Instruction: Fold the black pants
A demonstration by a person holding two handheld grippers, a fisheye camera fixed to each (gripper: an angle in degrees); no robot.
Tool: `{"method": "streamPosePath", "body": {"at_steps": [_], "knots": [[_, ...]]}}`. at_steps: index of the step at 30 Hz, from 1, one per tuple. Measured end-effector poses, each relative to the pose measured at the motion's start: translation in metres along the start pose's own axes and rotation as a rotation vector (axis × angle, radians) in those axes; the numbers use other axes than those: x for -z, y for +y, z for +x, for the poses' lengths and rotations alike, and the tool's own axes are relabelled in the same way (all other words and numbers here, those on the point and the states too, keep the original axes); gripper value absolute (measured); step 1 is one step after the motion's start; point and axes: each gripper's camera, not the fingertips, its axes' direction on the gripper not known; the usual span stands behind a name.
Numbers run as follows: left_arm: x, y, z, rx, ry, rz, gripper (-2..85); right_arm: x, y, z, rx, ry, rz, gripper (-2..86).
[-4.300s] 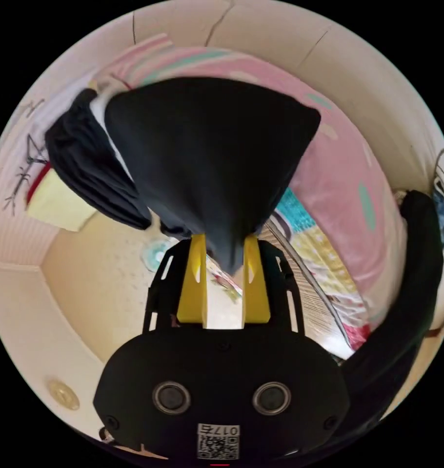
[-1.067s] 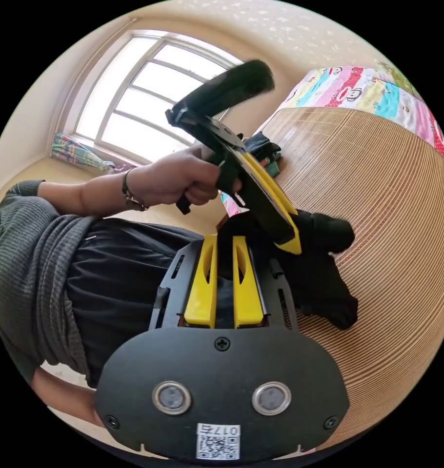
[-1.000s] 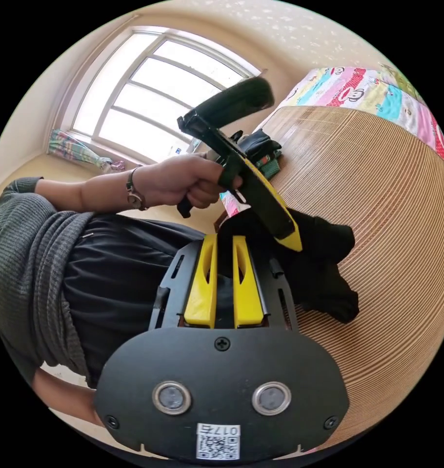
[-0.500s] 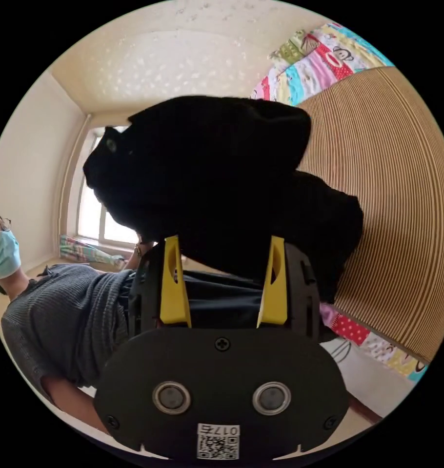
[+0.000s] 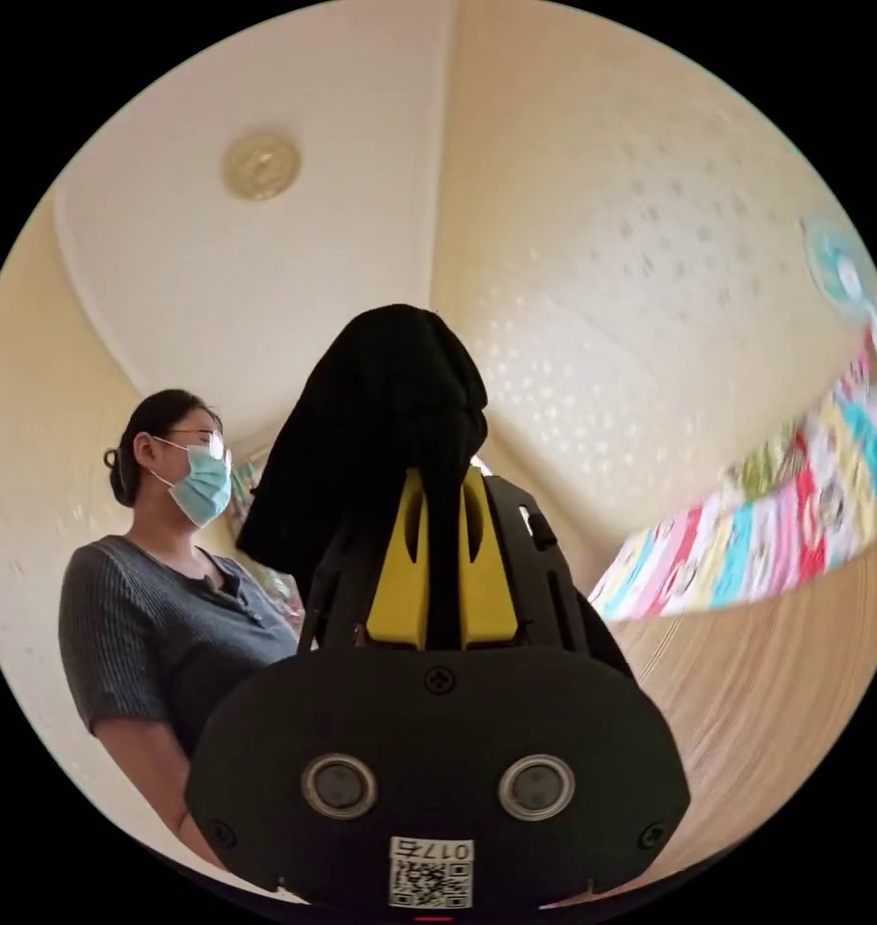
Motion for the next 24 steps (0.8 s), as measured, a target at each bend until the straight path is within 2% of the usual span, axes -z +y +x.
{"method": "streamPosePath", "body": {"at_steps": [4, 6, 9, 11, 13, 15, 16, 18, 20, 22, 24], "knots": [[-0.008, -0.040, 0.033, -0.019, -0.134, -0.019, 5.1, -0.032, -0.093, -0.069, 0.313, 0.080, 0.010, 4.1], [-0.004, -0.053, 0.045, -0.033, -0.162, 0.001, 5.1, -0.083, -0.140, -0.100, 0.479, 0.071, -0.031, 4.2], [0.023, -0.067, 0.064, -0.055, -0.189, 0.099, 5.2, -0.166, -0.182, -0.102, 0.556, 0.023, -0.138, 4.5], [0.067, -0.064, 0.078, -0.056, -0.271, 0.235, 5.3, -0.227, -0.197, -0.080, 0.535, 0.012, -0.251, 4.9], [0.109, -0.049, 0.084, -0.010, -0.394, 0.346, 5.3, -0.293, -0.200, -0.035, 0.420, 0.002, -0.395, 5.8], [0.152, -0.023, 0.082, 0.099, -0.524, 0.440, 5.3, -0.383, -0.174, 0.049, 0.213, 0.057, -0.630, 7.5], [0.179, -0.002, 0.077, 0.184, -0.603, 0.475, 5.4, -0.404, -0.159, 0.073, 0.168, 0.091, -0.687, 8.0], [0.219, 0.041, 0.068, 0.336, -0.752, 0.477, 5.3, -0.467, -0.074, 0.165, 0.017, 0.253, -0.895, 10.2], [0.269, 0.116, 0.052, 0.639, -0.976, 0.439, 5.1, -0.489, 0.007, 0.232, -0.130, 0.331, -1.036, 11.3], [0.304, 0.184, 0.044, 0.863, -1.108, 0.375, 1.5, -0.482, 0.094, 0.292, -0.288, 0.345, -1.142, 10.6], [0.335, 0.249, 0.038, 1.043, -1.142, 0.264, 0.1, -0.435, 0.204, 0.358, -0.588, 0.272, -1.215, 5.4]]}}
